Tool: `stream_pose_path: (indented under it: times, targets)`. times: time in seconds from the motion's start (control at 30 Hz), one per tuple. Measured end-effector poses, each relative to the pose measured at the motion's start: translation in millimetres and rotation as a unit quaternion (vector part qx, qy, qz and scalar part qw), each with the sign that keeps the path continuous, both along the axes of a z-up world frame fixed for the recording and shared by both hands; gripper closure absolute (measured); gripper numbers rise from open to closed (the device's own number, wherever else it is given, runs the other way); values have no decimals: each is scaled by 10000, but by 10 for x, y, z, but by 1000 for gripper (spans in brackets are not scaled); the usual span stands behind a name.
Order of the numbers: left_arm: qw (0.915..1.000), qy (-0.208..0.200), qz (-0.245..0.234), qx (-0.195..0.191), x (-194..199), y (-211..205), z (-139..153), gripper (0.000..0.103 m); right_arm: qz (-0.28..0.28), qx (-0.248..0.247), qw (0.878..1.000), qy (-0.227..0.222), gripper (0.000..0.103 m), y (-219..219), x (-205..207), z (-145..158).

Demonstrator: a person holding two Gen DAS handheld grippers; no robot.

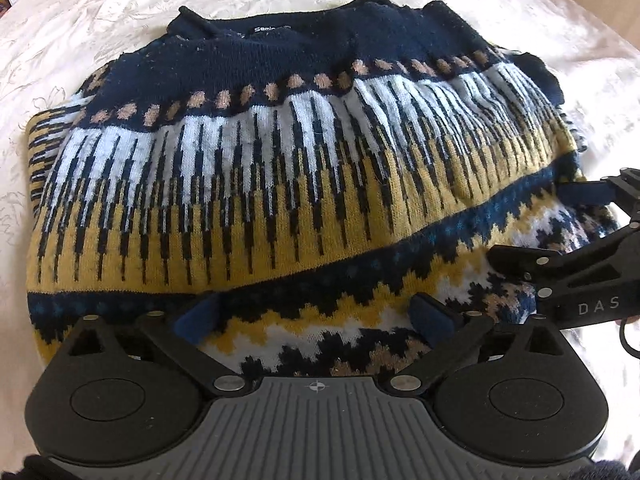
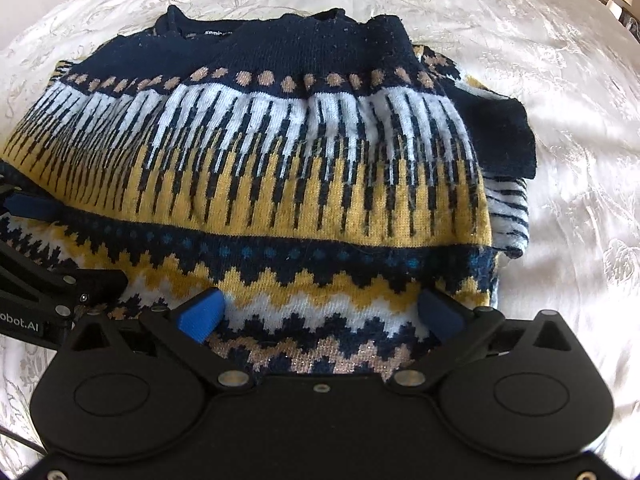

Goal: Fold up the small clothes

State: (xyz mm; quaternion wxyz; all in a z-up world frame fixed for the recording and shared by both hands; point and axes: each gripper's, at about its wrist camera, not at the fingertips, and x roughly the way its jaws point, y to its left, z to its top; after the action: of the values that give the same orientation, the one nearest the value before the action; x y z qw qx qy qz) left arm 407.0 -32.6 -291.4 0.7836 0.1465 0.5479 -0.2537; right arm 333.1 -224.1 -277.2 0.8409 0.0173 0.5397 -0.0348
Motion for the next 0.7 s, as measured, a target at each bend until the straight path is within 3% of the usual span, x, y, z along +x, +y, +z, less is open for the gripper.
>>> stream_pose_path:
  times: [0.37,0.53,0.7]
  targets:
    - [9997,167,-54,170,5,-5,15,2,154,17,9998,-97,0,-68,-38,16]
    - [9996,-122,-117,220,-125,12,158,15,278,-110,9993,-232,1,-52,-137,61]
    - [9996,-164,116,180,-246,171,258,16,86,-258,9993,-268,1,-111,-292,116]
